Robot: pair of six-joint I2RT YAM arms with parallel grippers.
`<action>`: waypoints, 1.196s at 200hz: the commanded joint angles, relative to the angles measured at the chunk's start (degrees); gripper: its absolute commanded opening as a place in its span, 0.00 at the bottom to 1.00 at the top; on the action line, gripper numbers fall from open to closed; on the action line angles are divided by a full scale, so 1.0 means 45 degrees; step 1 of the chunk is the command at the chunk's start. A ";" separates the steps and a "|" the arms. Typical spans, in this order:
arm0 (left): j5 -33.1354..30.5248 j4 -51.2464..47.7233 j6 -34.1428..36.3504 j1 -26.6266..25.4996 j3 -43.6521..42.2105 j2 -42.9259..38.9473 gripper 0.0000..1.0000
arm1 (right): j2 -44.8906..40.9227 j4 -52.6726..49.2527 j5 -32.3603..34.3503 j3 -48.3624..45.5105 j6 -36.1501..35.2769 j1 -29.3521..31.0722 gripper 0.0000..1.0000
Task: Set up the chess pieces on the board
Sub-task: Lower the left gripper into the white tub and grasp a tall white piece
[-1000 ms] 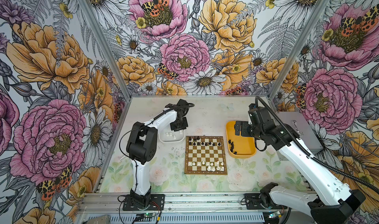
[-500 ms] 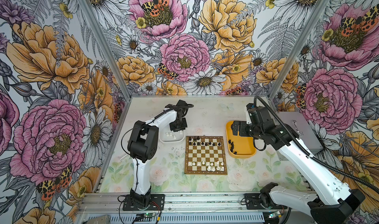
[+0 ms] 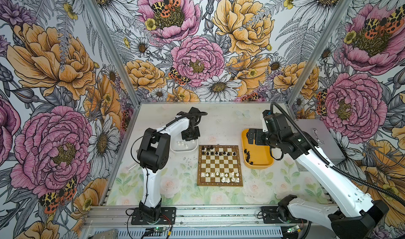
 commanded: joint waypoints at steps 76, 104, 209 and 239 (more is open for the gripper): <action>0.0326 0.0206 0.0469 0.0273 0.0807 0.0423 0.30 | -0.0253 0.0149 0.0215 -0.0006 0.0216 0.0059 1.00; 0.0388 0.0187 0.0545 0.0334 0.0832 0.0420 0.30 | -0.0301 0.0148 0.0252 -0.0101 0.0304 0.0059 1.00; 0.0521 0.0167 0.0626 0.0287 0.0438 0.0043 0.28 | -0.0443 0.0148 0.0378 -0.0231 0.0426 0.0078 1.00; 0.0480 0.0167 0.0627 0.0195 0.0409 0.0014 0.28 | -0.0613 0.0153 0.0396 -0.0328 0.0464 0.0078 1.00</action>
